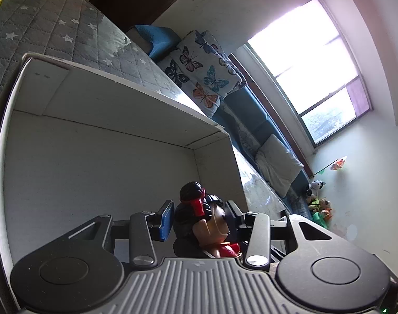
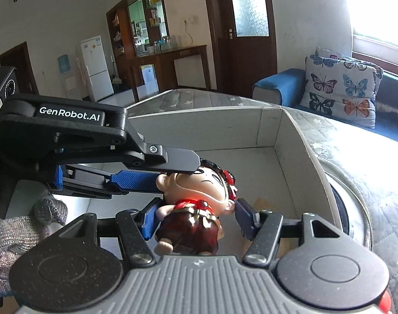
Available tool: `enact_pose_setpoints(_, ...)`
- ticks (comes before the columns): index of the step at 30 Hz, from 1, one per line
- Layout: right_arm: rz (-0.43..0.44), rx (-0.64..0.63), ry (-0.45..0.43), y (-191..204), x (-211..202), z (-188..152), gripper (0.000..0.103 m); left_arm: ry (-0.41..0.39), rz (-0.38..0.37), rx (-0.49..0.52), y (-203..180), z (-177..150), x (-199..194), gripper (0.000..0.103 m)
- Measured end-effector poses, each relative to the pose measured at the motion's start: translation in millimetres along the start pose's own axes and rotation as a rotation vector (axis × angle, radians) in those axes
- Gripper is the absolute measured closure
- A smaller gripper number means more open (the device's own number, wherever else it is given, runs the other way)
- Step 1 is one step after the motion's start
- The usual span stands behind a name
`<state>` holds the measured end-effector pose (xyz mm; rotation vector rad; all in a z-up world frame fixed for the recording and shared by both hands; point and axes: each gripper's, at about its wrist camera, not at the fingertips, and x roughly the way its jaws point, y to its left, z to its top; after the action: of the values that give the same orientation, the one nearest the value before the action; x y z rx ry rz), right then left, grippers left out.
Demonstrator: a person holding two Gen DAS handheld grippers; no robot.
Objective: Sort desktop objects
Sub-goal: 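Carry the doll into the white box and open the left gripper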
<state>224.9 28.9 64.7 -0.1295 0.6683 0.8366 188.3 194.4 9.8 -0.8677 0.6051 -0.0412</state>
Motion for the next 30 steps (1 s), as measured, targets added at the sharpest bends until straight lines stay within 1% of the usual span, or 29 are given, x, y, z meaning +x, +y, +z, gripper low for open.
enact_pose_setpoints(5,-0.010,-0.008,0.029,0.7,10.5,-1.7,0.041,0.015,0.027,-0.010,5.2,-1.4,8.3,0.059)
enact_pose_setpoints(8,-0.034,-0.039,0.045,6.3,15.6,-4.2,0.041,0.023,0.036,-0.010,6.9,-2.0,10.4,0.059)
enact_pose_setpoints(16,-0.055,-0.050,0.079,7.4,23.3,-9.4,0.041,0.040,0.050,-0.014,11.8,-6.4,11.8,0.059)
enact_pose_setpoints(25,-0.058,-0.056,0.065,8.7,20.4,-15.2,0.040,0.046,0.055,-0.005,9.0,-6.8,10.8,0.059)
enact_pose_setpoints(30,-0.057,-0.057,0.053,9.5,17.0,-17.8,0.036,0.045,0.060,0.002,5.7,-7.8,10.8,0.059)
